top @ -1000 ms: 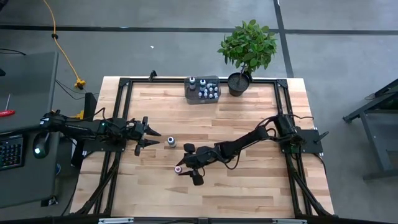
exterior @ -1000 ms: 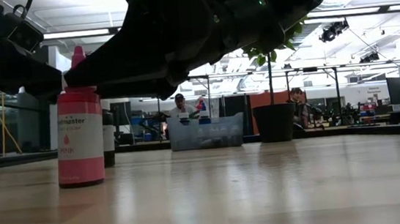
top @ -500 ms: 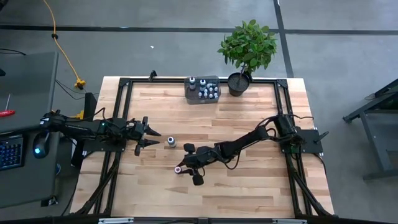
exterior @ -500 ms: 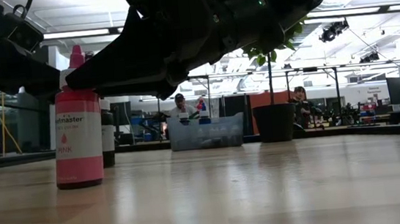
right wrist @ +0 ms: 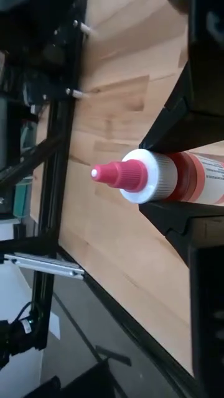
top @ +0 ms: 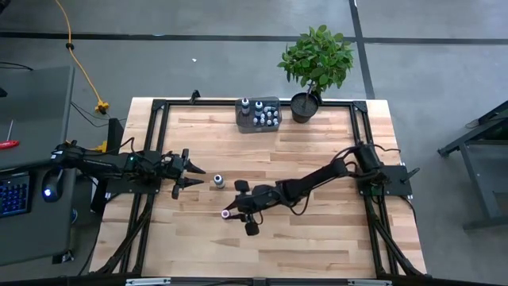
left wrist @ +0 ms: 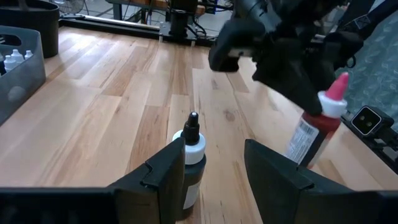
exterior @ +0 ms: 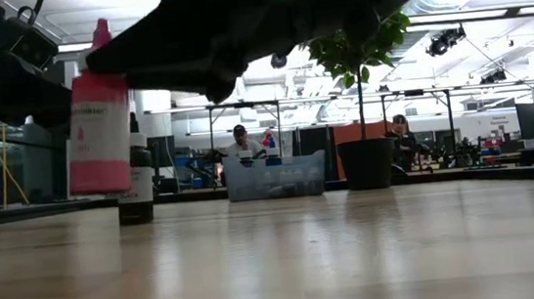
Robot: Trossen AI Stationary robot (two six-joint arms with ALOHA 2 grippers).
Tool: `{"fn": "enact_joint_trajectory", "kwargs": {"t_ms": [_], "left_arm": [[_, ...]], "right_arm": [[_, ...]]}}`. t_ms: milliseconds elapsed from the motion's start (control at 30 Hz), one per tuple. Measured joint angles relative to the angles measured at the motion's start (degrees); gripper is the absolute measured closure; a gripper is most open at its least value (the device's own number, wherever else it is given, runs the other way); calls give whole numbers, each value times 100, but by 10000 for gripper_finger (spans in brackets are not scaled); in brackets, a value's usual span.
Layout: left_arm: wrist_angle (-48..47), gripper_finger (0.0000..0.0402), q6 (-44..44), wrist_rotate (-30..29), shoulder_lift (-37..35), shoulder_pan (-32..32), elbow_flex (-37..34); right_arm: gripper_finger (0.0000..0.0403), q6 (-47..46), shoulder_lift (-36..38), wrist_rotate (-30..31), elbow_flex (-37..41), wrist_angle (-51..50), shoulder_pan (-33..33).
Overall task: Pick & Place food coloring
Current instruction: Put the large pink food coloring bottle into the black bin
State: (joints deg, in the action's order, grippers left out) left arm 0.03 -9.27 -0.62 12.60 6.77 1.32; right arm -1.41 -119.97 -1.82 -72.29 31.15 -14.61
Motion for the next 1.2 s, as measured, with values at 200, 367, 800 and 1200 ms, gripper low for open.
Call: {"fn": "enact_joint_trajectory", "kwargs": {"t_ms": [200, 367, 800, 1200], "left_arm": [[0, 238, -1, 0, 0, 1, 0], [0, 238, -1, 0, 2, 1, 0], [2, 238, 1, 0, 2, 1, 0], [1, 238, -1, 4, 2, 0, 0]], "right_arm": [[298, 39, 484, 346, 2, -376, 16], [298, 172, 1144, 790, -73, -1473, 118], [298, 191, 1753, 2898, -2357, -4625, 654], [298, -1412, 1479, 4666, -2087, -4479, 1494]]}}
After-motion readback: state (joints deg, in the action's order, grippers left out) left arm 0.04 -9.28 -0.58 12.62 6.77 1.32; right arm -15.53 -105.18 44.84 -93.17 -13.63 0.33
